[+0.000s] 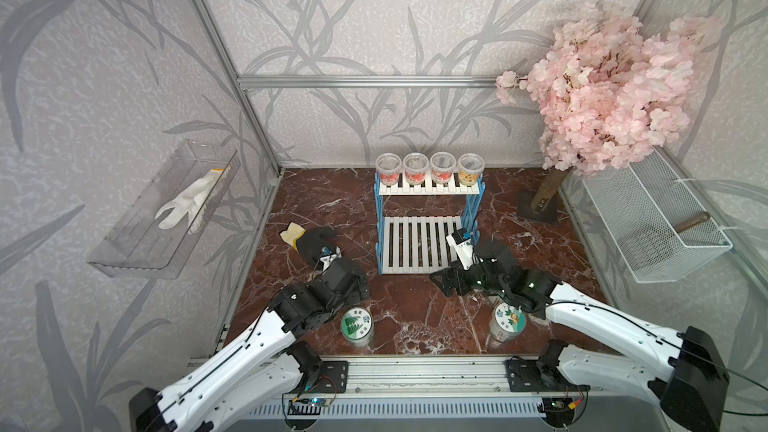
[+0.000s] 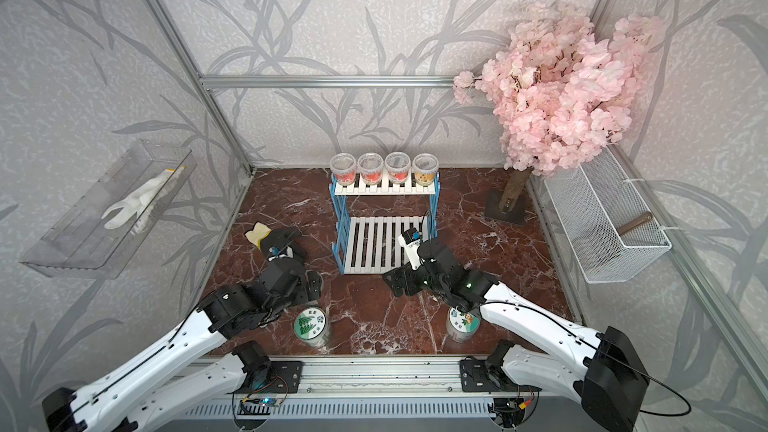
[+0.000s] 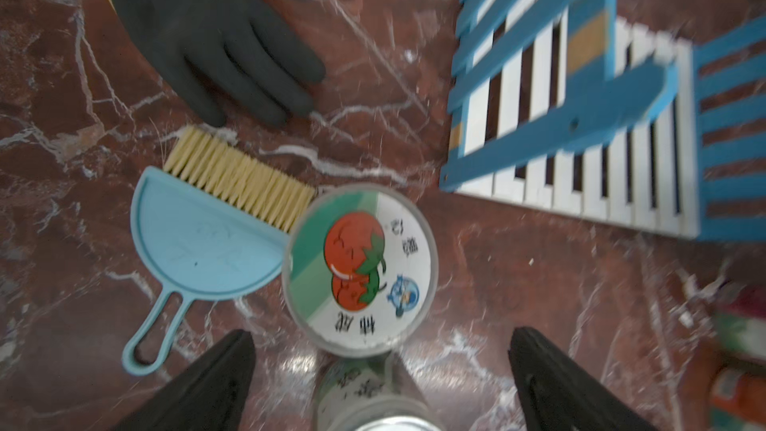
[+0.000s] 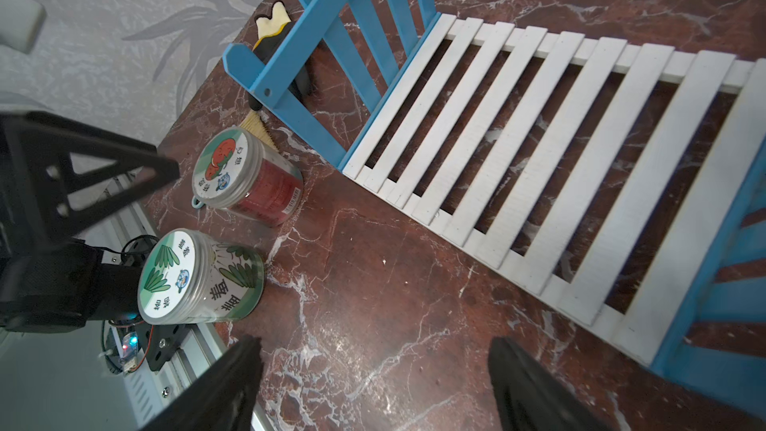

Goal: Place the seed container on the shelf
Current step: Pick up the seed jar at the center of the board.

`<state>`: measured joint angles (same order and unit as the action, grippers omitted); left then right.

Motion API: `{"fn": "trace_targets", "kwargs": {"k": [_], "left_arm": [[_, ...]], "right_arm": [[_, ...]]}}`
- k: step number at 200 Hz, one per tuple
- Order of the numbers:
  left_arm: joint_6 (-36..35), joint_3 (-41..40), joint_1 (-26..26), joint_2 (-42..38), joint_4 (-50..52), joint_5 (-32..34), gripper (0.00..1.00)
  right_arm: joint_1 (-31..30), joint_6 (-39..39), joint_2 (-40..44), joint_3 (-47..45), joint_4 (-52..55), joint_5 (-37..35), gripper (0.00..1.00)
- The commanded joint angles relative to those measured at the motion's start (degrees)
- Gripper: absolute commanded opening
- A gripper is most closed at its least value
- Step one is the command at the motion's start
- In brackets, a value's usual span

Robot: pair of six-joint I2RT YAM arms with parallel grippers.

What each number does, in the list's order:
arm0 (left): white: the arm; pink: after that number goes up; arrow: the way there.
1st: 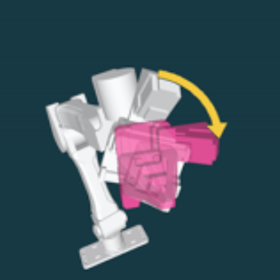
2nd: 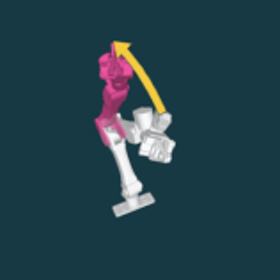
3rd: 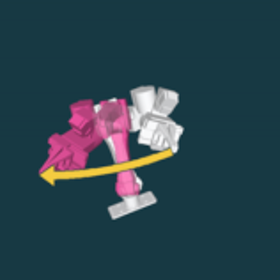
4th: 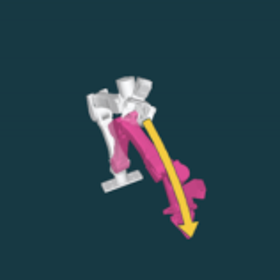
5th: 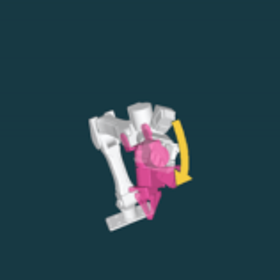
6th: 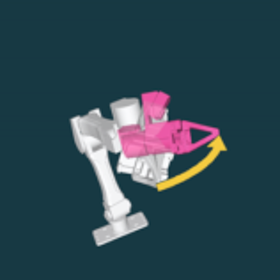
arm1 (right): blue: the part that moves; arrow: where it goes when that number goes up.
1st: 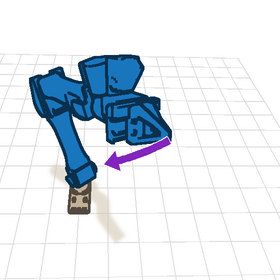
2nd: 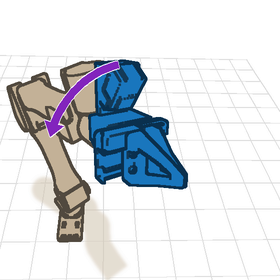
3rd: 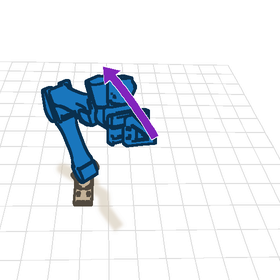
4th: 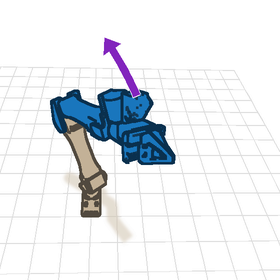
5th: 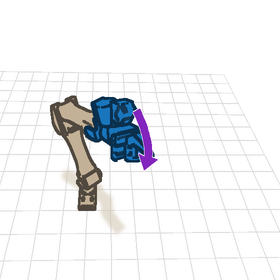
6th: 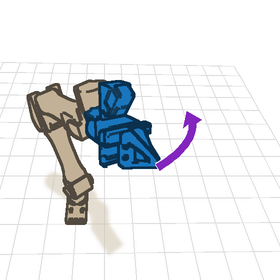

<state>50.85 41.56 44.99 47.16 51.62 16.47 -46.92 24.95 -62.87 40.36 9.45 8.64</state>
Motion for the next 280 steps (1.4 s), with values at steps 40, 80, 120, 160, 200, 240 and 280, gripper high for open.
{"fn": "trace_targets", "kwargs": {"k": [40, 80, 120, 160, 200, 240, 280], "left_arm": [[4.1, 1.4, 6.1, 0.6, 9.4, -2.8, 1.0], [3.8, 0.4, 8.6, 2.7, 8.5, -5.8, 1.0], [5.7, -0.7, 9.3, 4.7, 9.3, -7.9, 1.0], [6.2, -1.1, 11.0, 7.6, 9.4, -7.3, 1.0], [4.7, -2.1, 11.5, 10.0, 7.1, -9.8, 1.0], [5.6, -4.1, 12.2, 11.1, 5.8, -11.3, 1.0], [5.0, -1.6, 12.6, 8.7, 8.3, -9.6, 0.87]], "right_arm": [[-2.3, 3.9, -3.4, -3.1, -8.3, 0.8, 0.92], [-2.5, 6.2, -4.1, -5.4, -11.8, 1.1, 0.93], [-2.6, 7.7, -4.3, -6.5, -13.8, 1.2, 0.93], [-2.7, 7.7, -5.8, -6.3, -14.4, 1.7, 0.94], [-2.7, 8.0, -7.4, -6.2, -15.5, 2.6, 0.95], [-2.7, 7.5, -6.9, -6.3, -14.7, 2.2, 0.95], [-2.7, 6.8, -3.8, -6.9, -12.7, 0.5, 0.95]]}}
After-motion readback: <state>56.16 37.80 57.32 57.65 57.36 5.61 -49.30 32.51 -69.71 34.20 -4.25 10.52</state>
